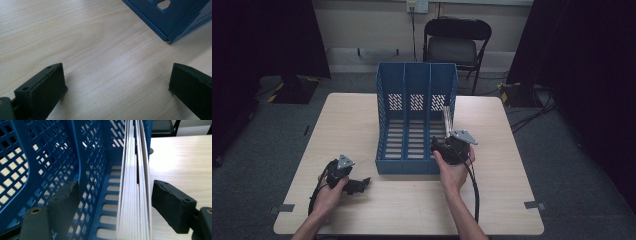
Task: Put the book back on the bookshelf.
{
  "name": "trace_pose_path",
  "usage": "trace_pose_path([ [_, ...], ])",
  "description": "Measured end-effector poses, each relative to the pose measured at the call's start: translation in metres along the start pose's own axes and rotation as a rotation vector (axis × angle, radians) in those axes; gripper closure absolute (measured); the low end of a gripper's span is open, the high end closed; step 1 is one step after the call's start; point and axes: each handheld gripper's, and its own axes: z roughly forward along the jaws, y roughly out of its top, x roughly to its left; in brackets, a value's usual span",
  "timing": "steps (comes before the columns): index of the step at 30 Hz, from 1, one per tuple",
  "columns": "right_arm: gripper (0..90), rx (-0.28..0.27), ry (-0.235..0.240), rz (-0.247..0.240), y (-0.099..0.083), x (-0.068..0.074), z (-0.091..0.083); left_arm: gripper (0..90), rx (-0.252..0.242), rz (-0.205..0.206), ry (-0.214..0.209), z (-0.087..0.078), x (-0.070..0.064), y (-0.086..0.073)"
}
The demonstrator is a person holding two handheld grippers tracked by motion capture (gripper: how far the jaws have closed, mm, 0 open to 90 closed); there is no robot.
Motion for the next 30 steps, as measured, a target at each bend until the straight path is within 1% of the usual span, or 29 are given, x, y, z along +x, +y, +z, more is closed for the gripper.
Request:
trace_pose_path([
  [1, 20.2, 0.000, 0.013, 0.006, 0.001, -0.001, -0.002, 0.0, 0.002, 0.001, 0.003, 0.000, 0.000, 0.000],
  [3, 18.8, 0.002, 0.018, 0.003, 0.002, -0.003, -0.005, 0.0, 0.002, 0.001, 0.003, 0.000, 0.000, 0.000],
  [6, 16.9, 0.024, 0.037, -0.005, 0.001, -0.007, -0.008, 0.0, 0.002, 0.001, 0.003, 0.000, 0.000, 0.000],
  [8, 14.8, 0.045, 0.070, 0.014, 0.000, -0.011, -0.010, 0.0, 0.000, 0.000, 0.005, 0.000, 0.000, 0.000],
  [9, 15.2, 0.035, 0.078, 0.031, -0.003, -0.012, -0.012, 0.0, 0.002, 0.000, 0.005, 0.000, 0.000, 0.000],
  [10, 15.1, 0.031, 0.101, 0.035, -0.006, -0.013, -0.014, 0.0, 0.001, 0.000, 0.004, 0.000, 0.000, 0.000],
  [12, 14.6, 0.039, 0.099, -0.001, -0.007, -0.012, -0.016, 0.0, -0.001, 0.000, 0.003, 0.000, 0.000, 0.000],
  [13, 14.6, 0.043, 0.112, 0.000, -0.007, -0.013, -0.017, 0.0, -0.001, 0.000, 0.003, 0.000, 0.000, 0.000],
  [14, 14.6, 0.056, 0.135, 0.011, -0.006, -0.015, -0.018, 0.0, -0.001, 0.000, 0.003, 0.000, 0.000, 0.000],
  [16, 14.7, 0.087, 0.153, 0.008, -0.005, -0.018, -0.021, 0.0, -0.001, -0.001, 0.004, 0.000, 0.000, 0.000],
  [18, 14.3, 0.102, 0.137, -0.002, -0.005, -0.022, -0.026, 0.0, 0.001, -0.004, 0.002, 0.000, -0.001, 0.000],
  [19, 14.4, 0.105, 0.150, -0.009, -0.006, -0.025, -0.029, 0.0, 0.001, -0.005, 0.002, 0.000, -0.001, 0.000],
  [21, 14.3, 0.118, 0.152, -0.017, -0.009, -0.031, -0.035, 0.0, 0.000, -0.003, 0.004, 0.000, -0.001, 0.000],
  [22, 14.3, 0.120, 0.159, -0.017, -0.010, -0.034, -0.037, 0.0, 0.001, -0.004, 0.002, 0.000, -0.001, 0.000],
  [24, 14.3, 0.119, 0.154, -0.024, -0.011, -0.039, -0.043, 0.0, 0.001, -0.004, 0.003, 0.000, -0.001, 0.000],
  [25, 14.2, 0.119, 0.165, -0.035, -0.012, -0.041, -0.046, 0.0, 0.001, -0.003, 0.003, 0.000, -0.001, 0.000],
  [27, 14.2, 0.124, 0.178, -0.033, -0.013, -0.044, -0.050, 0.0, 0.001, -0.003, 0.004, 0.000, -0.001, 0.000],
  [28, 14.2, 0.128, 0.202, -0.038, -0.014, -0.046, -0.053, 0.0, 0.001, -0.004, 0.003, 0.000, -0.001, 0.000],
  [30, 14.3, 0.146, 0.220, -0.055, -0.018, -0.048, -0.056, 0.0, 0.002, -0.002, 0.004, 0.000, -0.001, 0.000],
])
